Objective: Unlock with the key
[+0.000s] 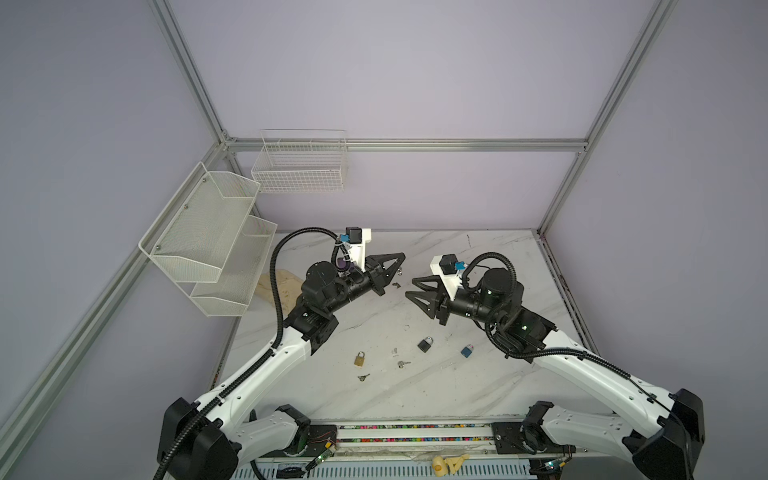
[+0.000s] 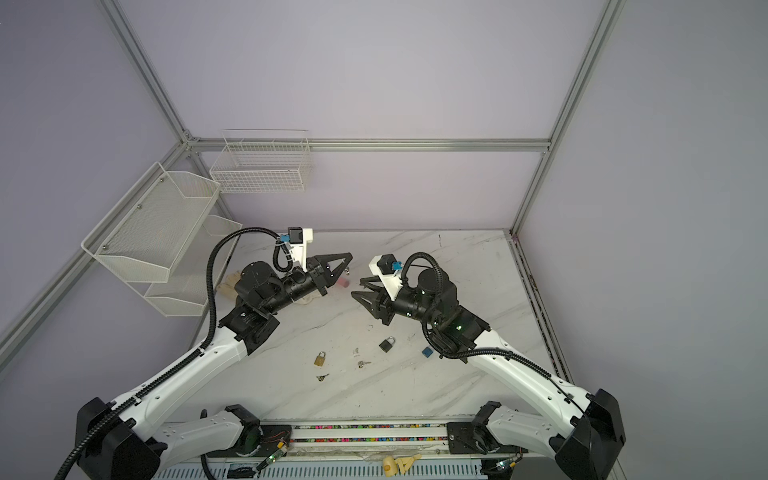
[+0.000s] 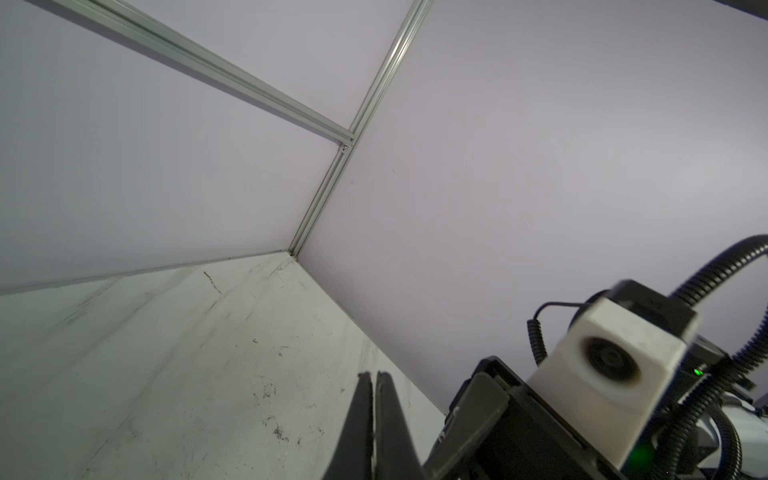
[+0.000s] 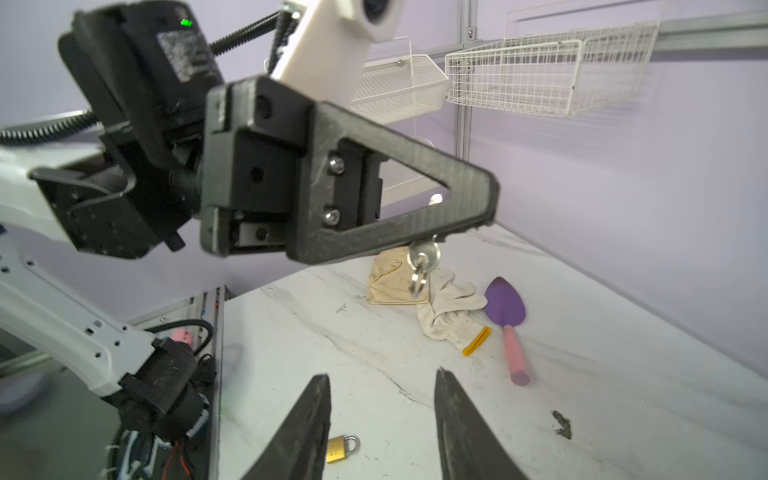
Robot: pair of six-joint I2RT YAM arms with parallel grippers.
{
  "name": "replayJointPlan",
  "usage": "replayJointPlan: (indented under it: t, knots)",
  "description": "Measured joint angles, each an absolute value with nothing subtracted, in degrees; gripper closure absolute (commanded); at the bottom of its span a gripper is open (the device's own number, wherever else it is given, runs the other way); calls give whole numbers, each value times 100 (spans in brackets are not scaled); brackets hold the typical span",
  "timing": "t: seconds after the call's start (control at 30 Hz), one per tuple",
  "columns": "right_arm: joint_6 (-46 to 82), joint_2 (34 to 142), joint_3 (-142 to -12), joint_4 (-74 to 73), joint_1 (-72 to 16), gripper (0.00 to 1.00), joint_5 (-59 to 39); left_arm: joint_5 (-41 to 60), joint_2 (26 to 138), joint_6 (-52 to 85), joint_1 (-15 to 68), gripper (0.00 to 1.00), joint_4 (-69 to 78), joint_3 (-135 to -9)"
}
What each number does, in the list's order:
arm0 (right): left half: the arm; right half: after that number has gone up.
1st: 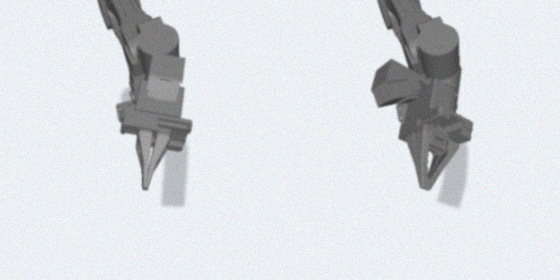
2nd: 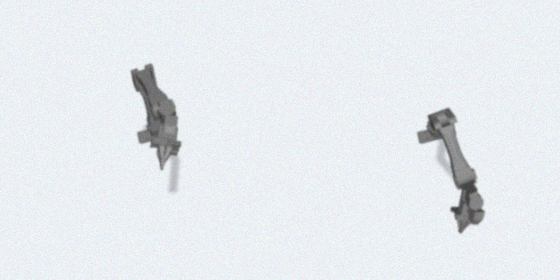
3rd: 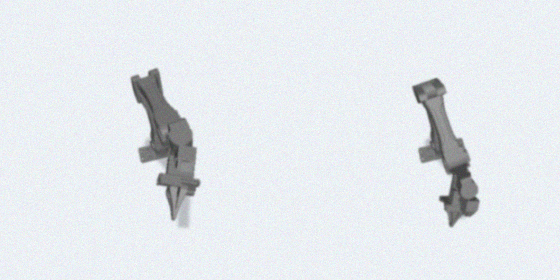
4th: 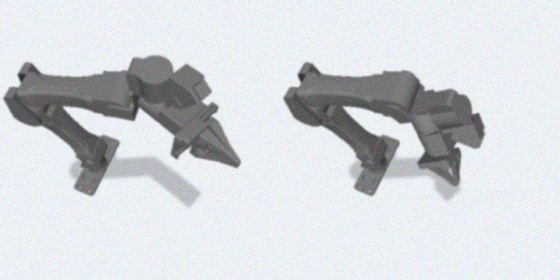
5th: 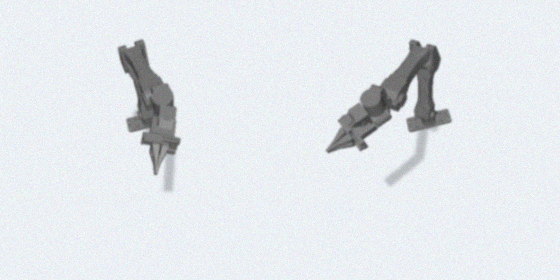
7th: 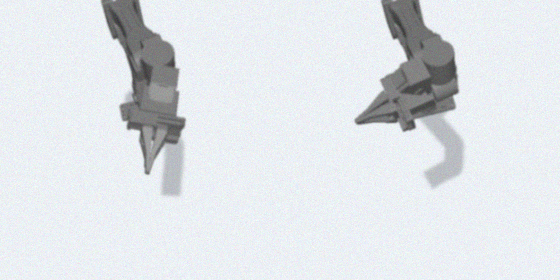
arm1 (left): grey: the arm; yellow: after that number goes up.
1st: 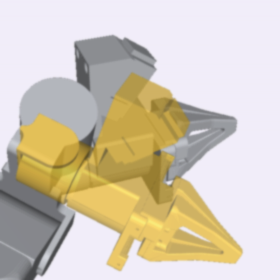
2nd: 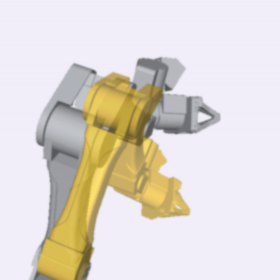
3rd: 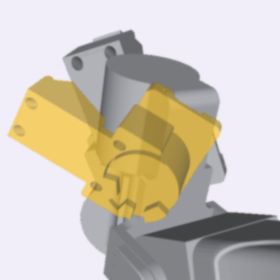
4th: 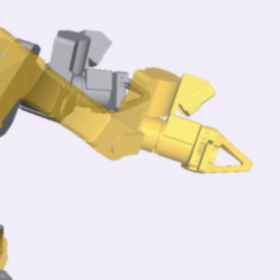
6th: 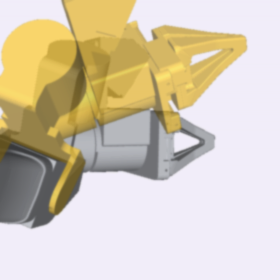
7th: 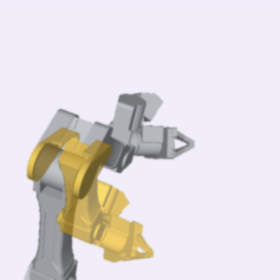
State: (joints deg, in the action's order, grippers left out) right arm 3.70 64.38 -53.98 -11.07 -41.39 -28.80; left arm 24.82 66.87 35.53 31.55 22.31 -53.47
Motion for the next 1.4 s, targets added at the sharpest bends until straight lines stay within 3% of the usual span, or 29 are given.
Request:
replayJointPlan:
  t: [0.4, 0.63, 0.9, 1.4]
  knots:
    - [3330, 6012, -4399, -2633, -2434, 68, -4602, 2486, 7505, 3301, 3892, 100, 3437, -5347]
    - [4434, 6189, -3992, -4195, -2318, 69, -5142, 2488, 7599, 3389, 4025, 100, 3872, -5347]
    - [4807, 6228, -3907, -5052, -2318, 70, -5389, 2486, 7848, 3538, 4032, 100, 4047, -5347]
    - [4792, 6521, -3896, -5162, -2320, 71, -5341, 2508, 7948, 3820, 4058, 100, 4375, -5347]
